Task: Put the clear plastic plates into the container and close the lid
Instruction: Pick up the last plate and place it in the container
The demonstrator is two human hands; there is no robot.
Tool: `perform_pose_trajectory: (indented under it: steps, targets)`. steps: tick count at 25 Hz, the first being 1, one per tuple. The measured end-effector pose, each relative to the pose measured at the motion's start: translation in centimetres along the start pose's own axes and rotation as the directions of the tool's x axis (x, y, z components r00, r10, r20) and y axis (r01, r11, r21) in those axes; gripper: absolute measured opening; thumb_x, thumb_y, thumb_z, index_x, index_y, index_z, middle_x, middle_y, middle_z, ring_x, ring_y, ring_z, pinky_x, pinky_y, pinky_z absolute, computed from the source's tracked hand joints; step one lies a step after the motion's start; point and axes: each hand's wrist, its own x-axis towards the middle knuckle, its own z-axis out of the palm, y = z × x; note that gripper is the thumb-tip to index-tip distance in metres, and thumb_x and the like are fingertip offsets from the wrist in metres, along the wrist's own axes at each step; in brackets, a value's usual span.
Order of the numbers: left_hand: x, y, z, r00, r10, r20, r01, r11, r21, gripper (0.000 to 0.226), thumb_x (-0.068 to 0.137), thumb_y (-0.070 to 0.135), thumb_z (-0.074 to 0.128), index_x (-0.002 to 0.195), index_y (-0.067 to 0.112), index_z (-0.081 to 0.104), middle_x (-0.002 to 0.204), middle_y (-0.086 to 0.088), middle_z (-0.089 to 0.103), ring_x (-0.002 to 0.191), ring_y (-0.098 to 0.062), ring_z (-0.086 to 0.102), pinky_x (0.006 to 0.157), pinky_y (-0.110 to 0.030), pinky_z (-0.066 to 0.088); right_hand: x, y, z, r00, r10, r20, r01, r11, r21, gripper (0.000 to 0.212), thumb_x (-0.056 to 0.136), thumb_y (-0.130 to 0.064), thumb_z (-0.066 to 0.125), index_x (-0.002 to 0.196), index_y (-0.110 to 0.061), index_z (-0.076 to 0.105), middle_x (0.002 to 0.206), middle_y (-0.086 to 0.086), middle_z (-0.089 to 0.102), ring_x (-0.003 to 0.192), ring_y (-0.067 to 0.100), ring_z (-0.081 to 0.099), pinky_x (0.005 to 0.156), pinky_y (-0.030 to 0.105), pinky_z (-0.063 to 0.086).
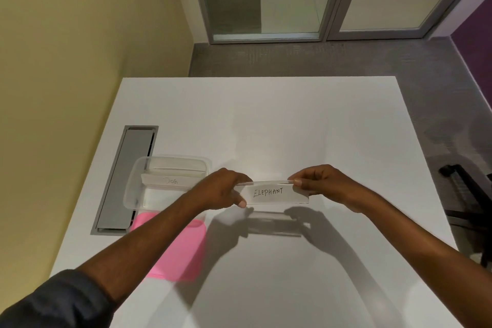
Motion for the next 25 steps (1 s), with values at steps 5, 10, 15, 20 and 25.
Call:
perform_pose_trajectory:
  steps: [5, 10, 15, 20, 25]
  targets:
    - [-3.3, -3.8, -0.6, 0.993, -0.046, -0.109, 0.056, 0.994, 0.093, 0.056, 0.082, 0.014, 0.081, 0.131, 0.039, 0.069, 0.074, 0.027, 0.071, 0.072, 0.016, 0.060, 0.069, -0.024, 0.049, 2.1, -3.2, 4.2, 0.999, -0.029, 0.018, 0.034, 0.859, -0.511, 0.045, 0.080, -0.038, 0.093, 0.121, -0.039, 0.075, 0.118, -0.017, 0.076, 0.102, -0.002, 0.070, 0.095, 0.029, 0.057]
    - [-6.5, -8.3, -1.1, 0.973, -0.111, -0.201, 0.141, 0.980, 0.141, 0.068, 0.091, -0.001, 0.067, 0.149, 0.034, 0.059, 0.103, 0.016, 0.083, 0.123, -0.007, 0.065, 0.097, -0.031, 0.053, 4.6, -5.4, 10.6, 0.978, -0.184, 0.102, 0.188, 0.546, -0.816, 0.061, 0.084, -0.045, 0.086, 0.139, -0.029, 0.064, 0.132, -0.011, 0.066, 0.118, 0.014, 0.063, 0.096, 0.037, 0.054]
    - [-9.8, -13.1, -4.3, 0.946, -0.125, -0.300, 0.186, 0.965, 0.183, 0.064, 0.093, 0.002, 0.075, 0.149, 0.029, 0.062, 0.133, 0.007, 0.077, 0.132, -0.014, 0.065, 0.099, -0.034, 0.053, 8.6, -7.9, 16.0, 0.957, -0.248, 0.151, 0.254, 0.465, -0.848, 0.056, 0.087, -0.043, 0.082, 0.137, -0.026, 0.064, 0.131, -0.005, 0.066, 0.122, 0.020, 0.062, 0.096, 0.044, 0.055]
    - [-10.3, -17.0, -7.3, 0.934, -0.119, -0.335, 0.236, 0.913, 0.332, 0.066, 0.089, 0.000, 0.076, 0.147, 0.027, 0.063, 0.133, 0.010, 0.076, 0.125, -0.014, 0.070, 0.092, -0.035, 0.057, 13.6, -9.4, 20.3, 0.951, -0.292, 0.101, 0.225, 0.430, -0.874, 0.060, 0.087, -0.038, 0.084, 0.139, -0.022, 0.059, 0.131, 0.000, 0.064, 0.120, 0.027, 0.061, 0.092, 0.041, 0.054]
    - [-9.4, -20.6, -8.7, 0.936, -0.065, -0.345, 0.224, 0.867, 0.444, 0.062, 0.083, -0.004, 0.078, 0.140, 0.016, 0.070, 0.132, 0.001, 0.072, 0.121, -0.022, 0.069, 0.085, -0.042, 0.062, 17.4, -9.7, 23.4, 0.953, -0.292, 0.075, 0.196, 0.409, -0.892, 0.059, 0.085, -0.033, 0.085, 0.137, -0.019, 0.060, 0.127, 0.003, 0.064, 0.117, 0.029, 0.061, 0.087, 0.041, 0.054]
